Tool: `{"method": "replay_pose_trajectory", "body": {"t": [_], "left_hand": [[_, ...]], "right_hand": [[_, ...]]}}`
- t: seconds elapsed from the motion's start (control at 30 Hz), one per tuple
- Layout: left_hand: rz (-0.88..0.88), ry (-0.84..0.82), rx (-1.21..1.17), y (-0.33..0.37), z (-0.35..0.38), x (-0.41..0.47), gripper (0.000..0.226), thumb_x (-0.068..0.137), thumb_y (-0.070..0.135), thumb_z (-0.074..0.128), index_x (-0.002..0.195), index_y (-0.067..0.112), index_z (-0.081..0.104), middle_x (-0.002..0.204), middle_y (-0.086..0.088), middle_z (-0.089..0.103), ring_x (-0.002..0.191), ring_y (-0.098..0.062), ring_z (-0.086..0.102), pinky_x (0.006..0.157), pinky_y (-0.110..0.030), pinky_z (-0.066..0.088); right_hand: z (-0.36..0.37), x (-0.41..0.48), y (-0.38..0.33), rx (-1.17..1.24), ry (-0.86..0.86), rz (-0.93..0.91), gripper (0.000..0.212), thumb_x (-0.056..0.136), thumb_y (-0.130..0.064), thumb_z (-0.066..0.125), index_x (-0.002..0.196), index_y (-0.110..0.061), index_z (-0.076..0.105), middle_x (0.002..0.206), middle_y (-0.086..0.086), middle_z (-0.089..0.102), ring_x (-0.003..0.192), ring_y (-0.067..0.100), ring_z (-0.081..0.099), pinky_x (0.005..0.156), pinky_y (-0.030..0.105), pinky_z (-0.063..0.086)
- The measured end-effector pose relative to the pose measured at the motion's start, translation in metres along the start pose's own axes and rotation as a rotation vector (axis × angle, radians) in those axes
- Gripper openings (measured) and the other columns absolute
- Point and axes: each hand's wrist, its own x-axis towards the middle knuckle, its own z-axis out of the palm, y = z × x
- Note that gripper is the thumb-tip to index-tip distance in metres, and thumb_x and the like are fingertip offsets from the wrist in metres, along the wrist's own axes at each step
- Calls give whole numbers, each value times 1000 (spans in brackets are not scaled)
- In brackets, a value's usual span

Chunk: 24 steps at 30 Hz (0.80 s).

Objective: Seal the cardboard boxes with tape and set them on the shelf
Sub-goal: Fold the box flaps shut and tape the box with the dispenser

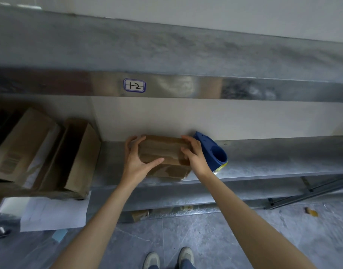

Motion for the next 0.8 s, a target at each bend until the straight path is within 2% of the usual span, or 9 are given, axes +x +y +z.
{"method": "replay_pose_trajectory", "body": {"t": [0.1, 0.23, 0.4, 0.5, 0.57, 0.63, 0.7, 0.8], "left_hand": [[-39, -18, -73, -4, -8, 2, 84, 64, 32, 92, 135, 24, 49, 137, 4, 41, 121, 0, 44, 97, -1, 32], [-74, -48, -132, -2, -13, 3, 73, 67, 21, 92, 126, 27, 49, 125, 11, 52, 115, -3, 48, 85, -3, 37], [-113, -100, -152, 0, -15, 8, 66, 70, 18, 89, 124, 27, 51, 118, 18, 52, 112, -2, 49, 84, -6, 36], [-101, -117, -150, 4, -14, 14, 65, 72, 17, 88, 124, 27, 51, 119, 19, 52, 109, 4, 51, 86, -4, 38], [-73, -108, -120, 5, -14, 14, 63, 73, 17, 87, 123, 28, 50, 119, 21, 48, 109, 6, 50, 91, -6, 39], [-46, -74, -60, 4, -12, 12, 62, 74, 20, 87, 122, 29, 51, 121, 12, 48, 111, -1, 52, 95, -14, 41], [-24, -36, 30, 4, -11, 9, 61, 74, 26, 86, 125, 24, 53, 126, 3, 49, 114, -10, 54, 99, -24, 45], [28, 14, 190, 13, -9, 0, 61, 77, 33, 83, 129, 18, 56, 129, -2, 50, 116, -18, 54, 100, -35, 49]], "right_hand": [[-4, -8, 2, -85, 28, -24, 43, 84, -27, 58, 128, -29, 55, 128, 0, 50, 118, 12, 50, 106, 42, 43], [-11, -19, 2, -107, 6, -25, 39, 82, -26, 58, 119, -38, 59, 121, -5, 56, 117, 17, 53, 102, 45, 46], [-22, -20, -2, -170, -38, -50, 41, 89, -5, 60, 116, -35, 58, 118, -6, 58, 110, 17, 56, 95, 35, 50], [-29, -14, 0, -252, -91, -71, 37, 89, -11, 63, 122, -28, 57, 119, -4, 58, 109, 10, 56, 91, 28, 49], [-35, -9, 3, -313, -127, -89, 38, 88, -25, 64, 125, -29, 56, 120, -5, 59, 108, 8, 56, 92, 29, 49], [-41, -5, 5, -392, -168, -123, 35, 91, -34, 64, 125, -36, 54, 119, -8, 59, 108, 5, 56, 93, 30, 49], [-49, -3, 4, -446, -186, -172, 31, 95, -36, 61, 125, -40, 54, 117, -9, 59, 107, 4, 55, 92, 31, 49], [-64, 2, 3, -516, -124, -220, 33, 99, -34, 55, 132, -30, 55, 117, -6, 58, 106, 8, 54, 91, 33, 48]]}}
